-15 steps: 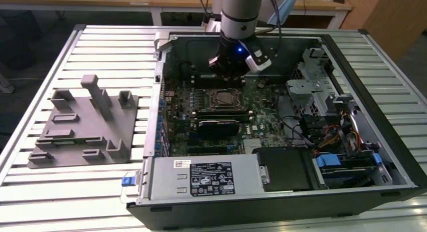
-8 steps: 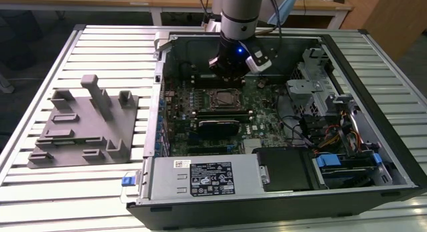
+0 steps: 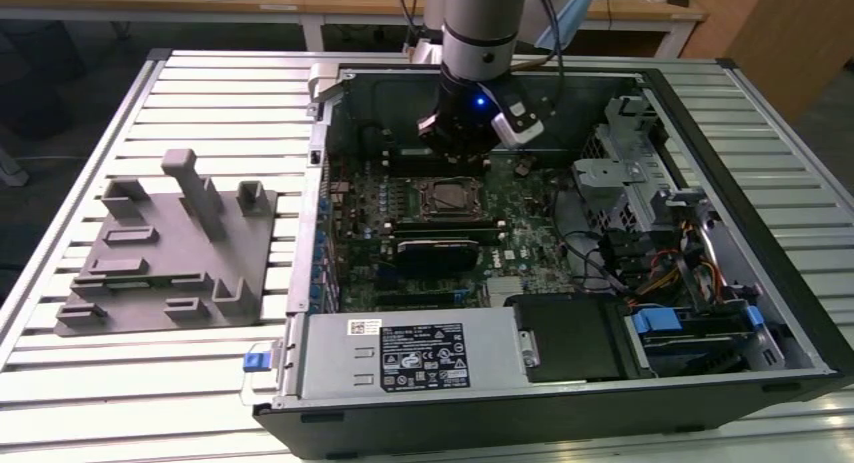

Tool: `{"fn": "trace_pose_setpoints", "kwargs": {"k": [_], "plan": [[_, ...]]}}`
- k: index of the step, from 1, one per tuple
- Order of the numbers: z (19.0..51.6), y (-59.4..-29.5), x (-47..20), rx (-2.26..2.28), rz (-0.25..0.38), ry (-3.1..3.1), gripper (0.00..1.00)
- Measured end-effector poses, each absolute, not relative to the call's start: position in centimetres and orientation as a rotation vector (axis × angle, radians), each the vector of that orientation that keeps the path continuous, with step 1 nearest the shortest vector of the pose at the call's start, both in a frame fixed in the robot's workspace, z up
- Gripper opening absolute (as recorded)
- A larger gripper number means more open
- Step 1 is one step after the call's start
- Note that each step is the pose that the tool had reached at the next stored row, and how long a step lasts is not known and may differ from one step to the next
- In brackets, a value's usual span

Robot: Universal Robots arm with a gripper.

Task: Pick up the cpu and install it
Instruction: 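Install the second cpu locking lever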

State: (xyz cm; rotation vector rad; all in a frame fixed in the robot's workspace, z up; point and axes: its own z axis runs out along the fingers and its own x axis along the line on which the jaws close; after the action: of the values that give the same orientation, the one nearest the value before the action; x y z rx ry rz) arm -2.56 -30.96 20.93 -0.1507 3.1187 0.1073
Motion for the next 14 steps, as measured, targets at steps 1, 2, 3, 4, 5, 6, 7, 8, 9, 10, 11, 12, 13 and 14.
{"fn": "trace_pose_setpoints", "kwargs": {"k": [1, 2, 3, 4, 5, 6, 7, 8, 9, 10, 11, 12, 13, 14], "plan": [[20.93, -30.99, -2.55, -0.151, 0.107, 3.119, 0.11], [20.93, -31.02, -2.55, -0.151, 0.107, 3.119, 0.11], [20.93, -31.05, -2.55, -0.151, 0.107, 3.119, 0.11], [20.93, -31.10, -2.55, -0.151, 0.107, 3.119, 0.11], [20.93, -31.16, -2.55, -0.151, 0.107, 3.119, 0.11], [20.93, -31.22, -2.55, -0.151, 0.107, 3.119, 0.11], [20.93, -31.27, -2.55, -0.151, 0.107, 3.119, 0.11], [20.93, -31.33, -2.55, -0.151, 0.107, 3.119, 0.11], [20.93, -31.37, -2.55, -0.151, 0.107, 3.119, 0.11], [20.93, -31.42, -2.55, -0.151, 0.107, 3.119, 0.11], [20.93, -31.46, -2.55, -0.151, 0.107, 3.119, 0.11], [20.93, -31.52, -2.54, -0.151, 0.107, 3.119, 0.11], [20.97, -31.56, -2.54, -0.151, 0.109, 3.119, 0.11], [21.11, -31.58, -2.55, -0.151, 0.111, 3.118, 0.11]]}}
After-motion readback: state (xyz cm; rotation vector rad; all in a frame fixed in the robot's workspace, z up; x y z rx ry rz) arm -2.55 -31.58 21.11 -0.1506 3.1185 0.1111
